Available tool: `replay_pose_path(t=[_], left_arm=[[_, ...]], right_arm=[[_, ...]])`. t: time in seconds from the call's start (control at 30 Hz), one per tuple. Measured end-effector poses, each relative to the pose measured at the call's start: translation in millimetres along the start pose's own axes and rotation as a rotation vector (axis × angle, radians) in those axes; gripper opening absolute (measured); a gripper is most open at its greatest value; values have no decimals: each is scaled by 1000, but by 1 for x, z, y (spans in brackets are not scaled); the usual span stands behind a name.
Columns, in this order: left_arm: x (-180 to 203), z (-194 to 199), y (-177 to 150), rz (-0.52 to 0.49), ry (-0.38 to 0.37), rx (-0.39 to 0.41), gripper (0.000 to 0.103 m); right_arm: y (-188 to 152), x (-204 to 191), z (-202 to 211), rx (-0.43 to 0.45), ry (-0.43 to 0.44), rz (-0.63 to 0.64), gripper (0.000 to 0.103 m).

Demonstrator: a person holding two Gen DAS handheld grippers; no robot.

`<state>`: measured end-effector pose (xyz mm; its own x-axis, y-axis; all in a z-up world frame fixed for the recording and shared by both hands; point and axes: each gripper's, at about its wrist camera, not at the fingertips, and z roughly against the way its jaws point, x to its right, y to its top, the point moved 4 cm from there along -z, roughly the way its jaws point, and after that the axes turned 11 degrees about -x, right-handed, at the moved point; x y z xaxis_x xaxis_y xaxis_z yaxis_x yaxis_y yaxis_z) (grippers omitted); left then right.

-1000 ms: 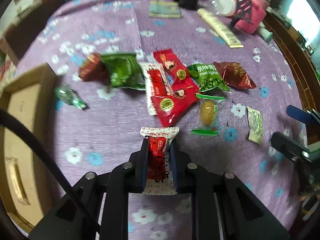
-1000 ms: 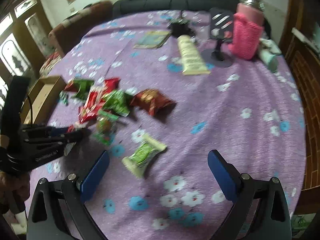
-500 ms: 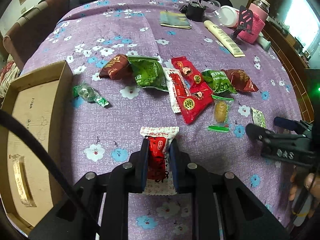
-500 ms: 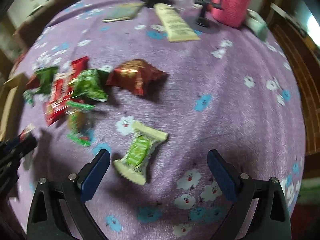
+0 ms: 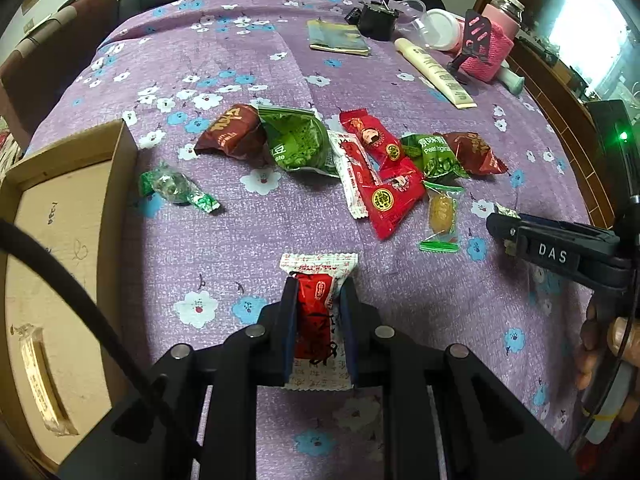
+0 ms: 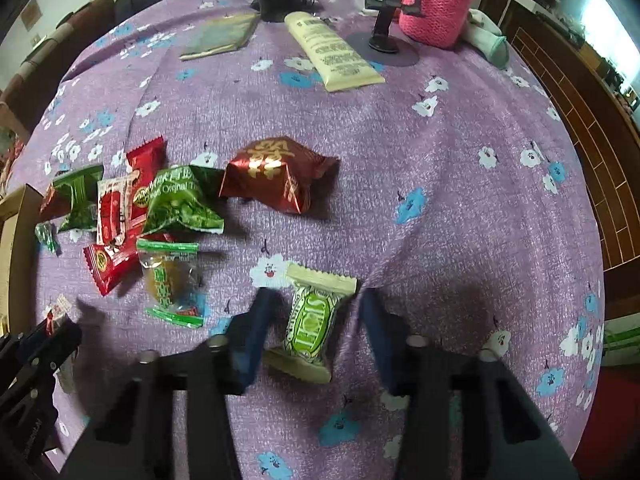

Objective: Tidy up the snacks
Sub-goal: 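Close the right gripper on the cream-and-green wrapped candy, then drop both candies into the cardboard box by opening both grippers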

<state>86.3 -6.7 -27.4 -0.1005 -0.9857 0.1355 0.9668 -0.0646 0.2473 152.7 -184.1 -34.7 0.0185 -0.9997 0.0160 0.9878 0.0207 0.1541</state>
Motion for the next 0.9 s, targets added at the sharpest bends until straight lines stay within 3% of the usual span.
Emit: replay_pose_path(t=[0.07,0.27,0.3,0.6,0.77,0.9], left_arm=[[0,0,-1,-3,-1,-1,21],[1,1,-1,-5,-7,1,21],[1,2,-1,-6,-6,2,21],[0,13,-2,6,-5,19,21],[-11,53,-5,40,-20,93,21],[-53,99,-14,145,-30,170,21]], right_arm=[[0,4,1,6,-5,-9,28],[-2,11,2,16,2,2,24],[-3,11,3,18,17,0,15],[-21,13,39,121,74,62,15],[-24,-29,92,220,145,222,15],[-30,-86,124,250,261,369,15]])
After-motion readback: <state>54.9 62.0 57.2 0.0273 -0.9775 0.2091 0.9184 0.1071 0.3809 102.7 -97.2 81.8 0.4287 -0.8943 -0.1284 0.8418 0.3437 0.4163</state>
